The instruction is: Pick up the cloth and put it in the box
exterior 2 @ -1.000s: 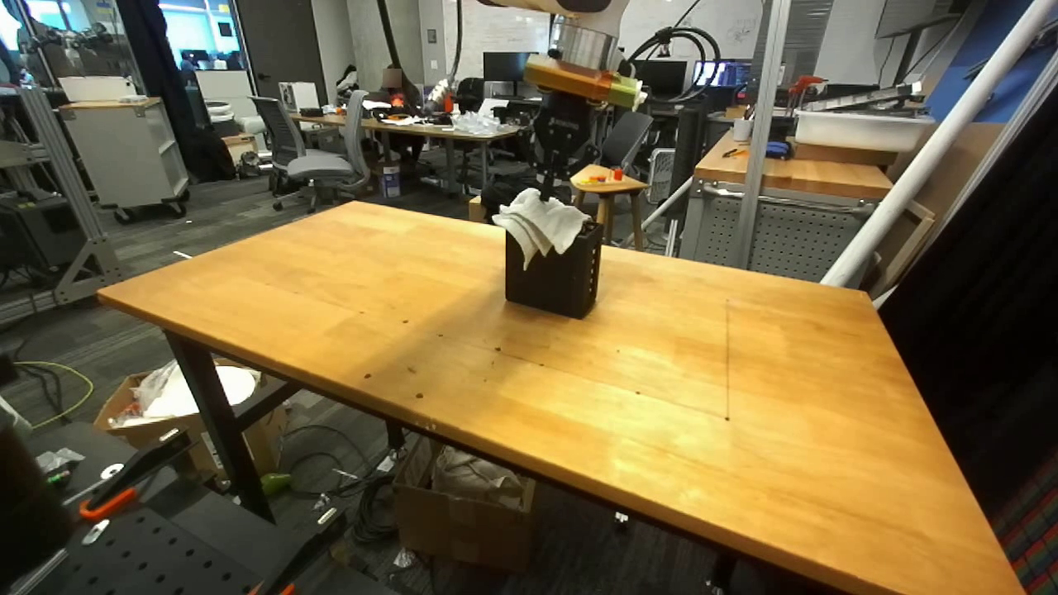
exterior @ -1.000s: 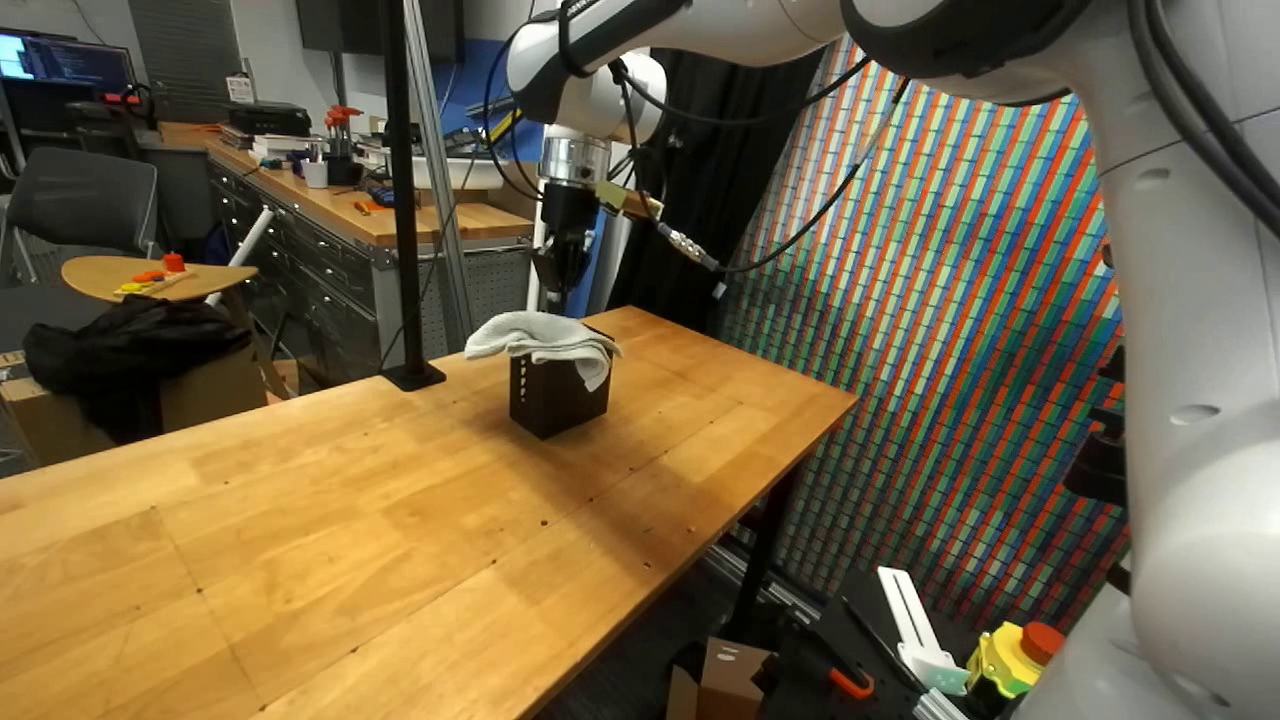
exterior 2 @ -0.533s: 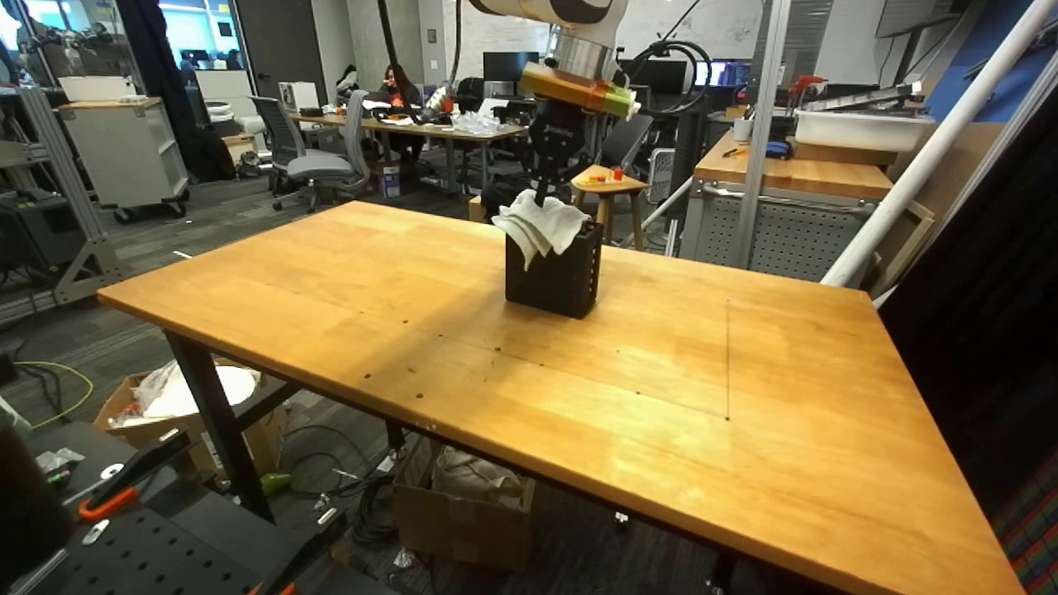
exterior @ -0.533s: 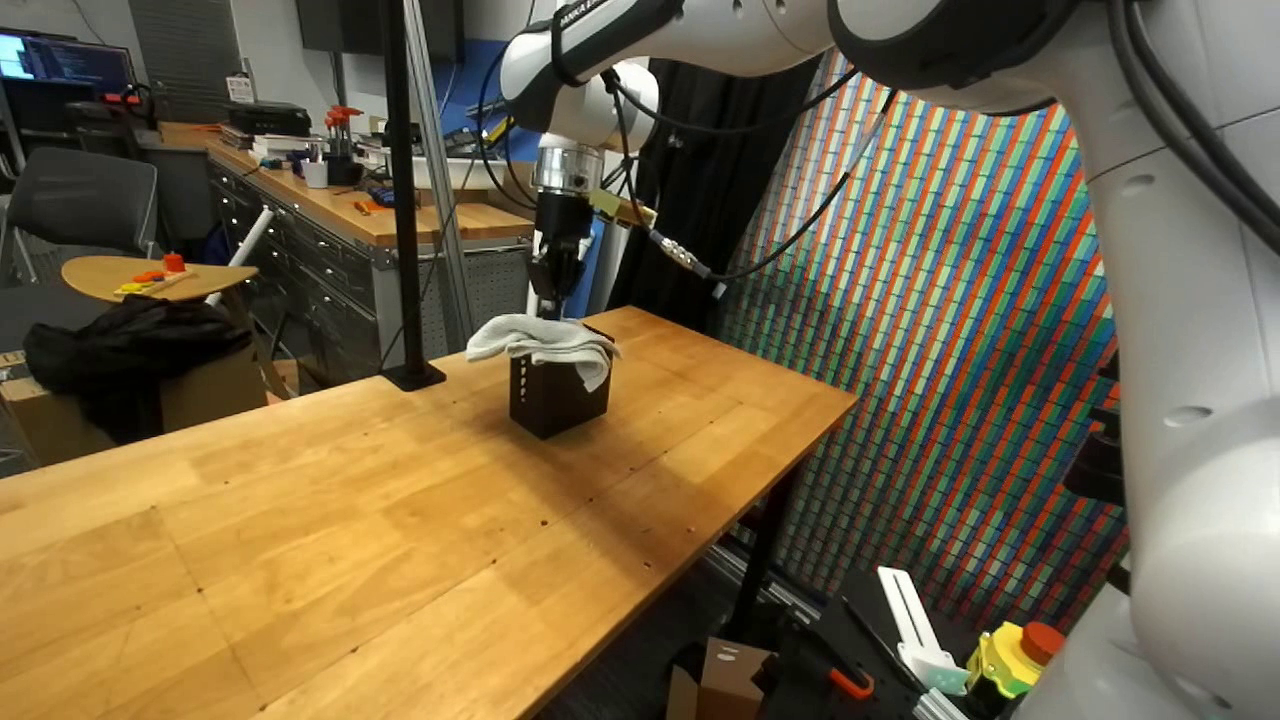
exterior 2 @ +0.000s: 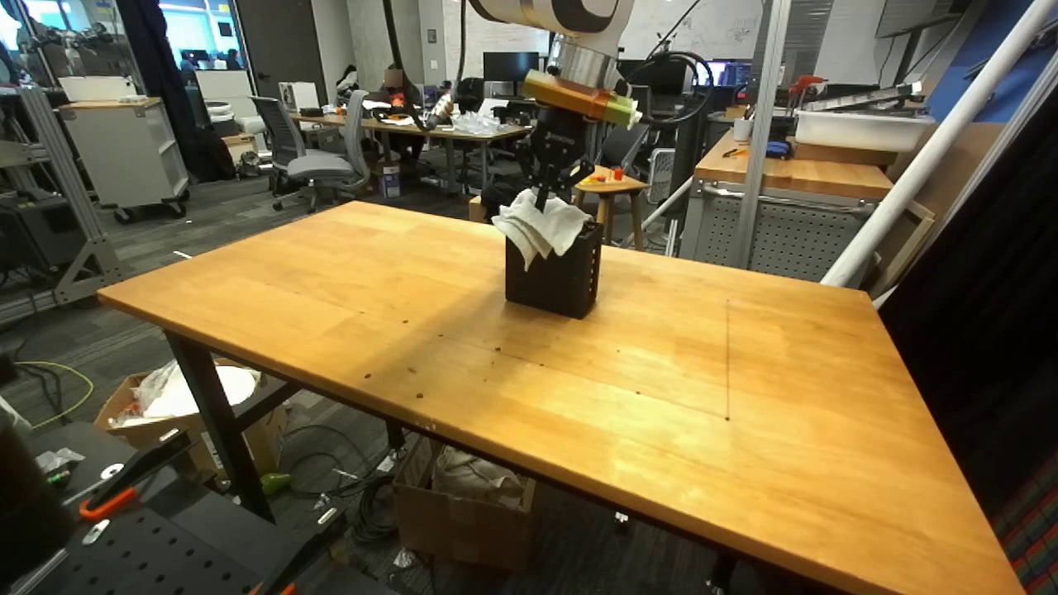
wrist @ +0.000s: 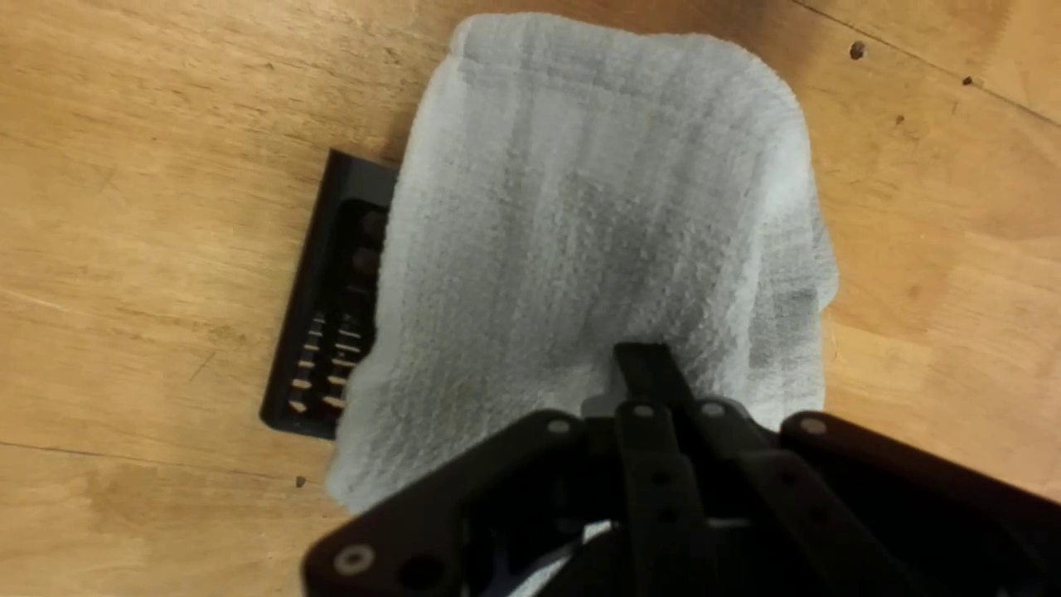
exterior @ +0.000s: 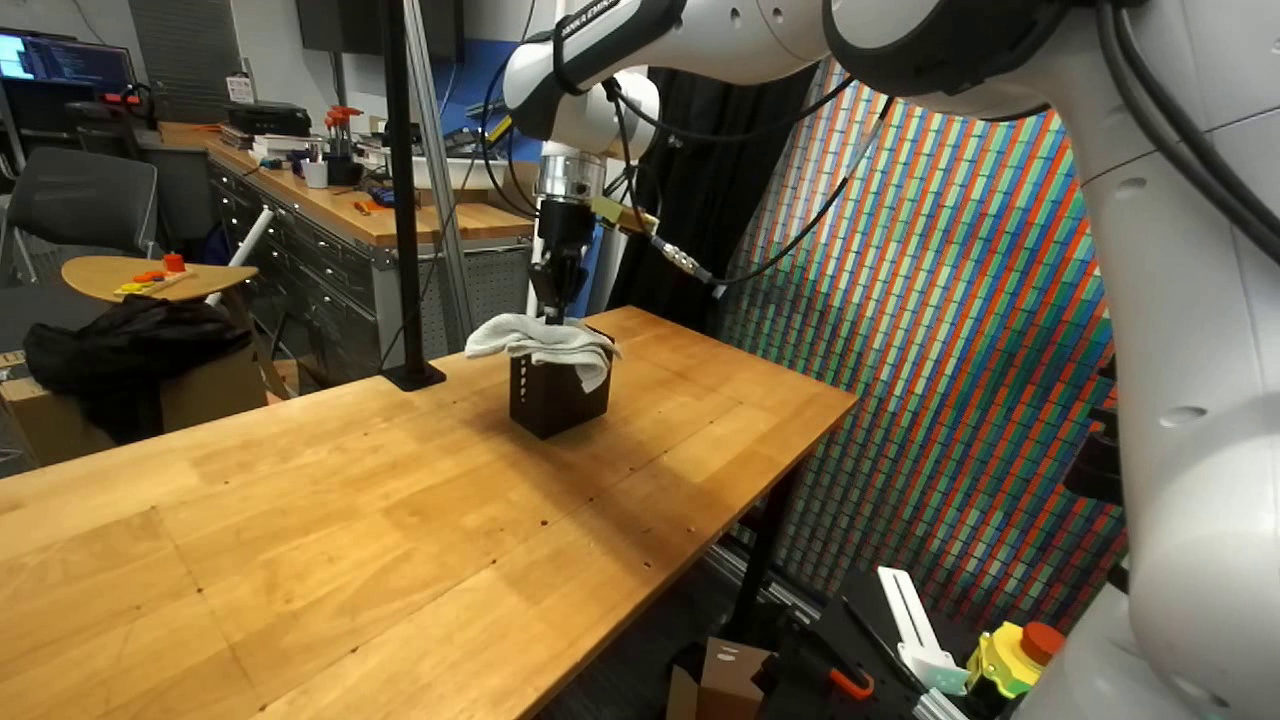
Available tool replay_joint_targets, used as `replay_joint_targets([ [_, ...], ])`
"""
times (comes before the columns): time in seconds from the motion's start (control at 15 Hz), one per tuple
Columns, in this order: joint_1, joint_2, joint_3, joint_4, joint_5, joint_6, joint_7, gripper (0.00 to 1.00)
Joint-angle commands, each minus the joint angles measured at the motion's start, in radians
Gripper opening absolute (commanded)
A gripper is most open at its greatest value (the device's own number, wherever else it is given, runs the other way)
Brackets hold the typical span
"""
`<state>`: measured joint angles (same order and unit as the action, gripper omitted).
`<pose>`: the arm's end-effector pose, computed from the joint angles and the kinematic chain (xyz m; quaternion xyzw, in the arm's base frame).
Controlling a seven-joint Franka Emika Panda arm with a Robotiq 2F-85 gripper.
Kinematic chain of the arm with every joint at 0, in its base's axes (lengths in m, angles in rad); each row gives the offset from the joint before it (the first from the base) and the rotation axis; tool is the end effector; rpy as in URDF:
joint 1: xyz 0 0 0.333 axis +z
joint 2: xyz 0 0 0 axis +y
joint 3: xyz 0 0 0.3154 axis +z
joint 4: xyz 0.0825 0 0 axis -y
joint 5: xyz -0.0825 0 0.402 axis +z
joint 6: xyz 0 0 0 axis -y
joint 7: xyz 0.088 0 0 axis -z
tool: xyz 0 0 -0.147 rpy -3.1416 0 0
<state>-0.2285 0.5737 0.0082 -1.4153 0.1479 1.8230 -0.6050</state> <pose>0.6911 -0.1374 0.3070 -0.9801 -0.1656 0.0468 0.0991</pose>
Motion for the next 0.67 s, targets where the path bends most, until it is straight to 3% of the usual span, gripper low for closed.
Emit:
replay_joint_targets([
  [0.0,-0.014,0.038,0.016,0.042,0.028,-0.033,-0.008,0.0],
  [0.6,-0.033,0.058,0.018,0.027,0.063,-0.017,-0.004,0.0],
])
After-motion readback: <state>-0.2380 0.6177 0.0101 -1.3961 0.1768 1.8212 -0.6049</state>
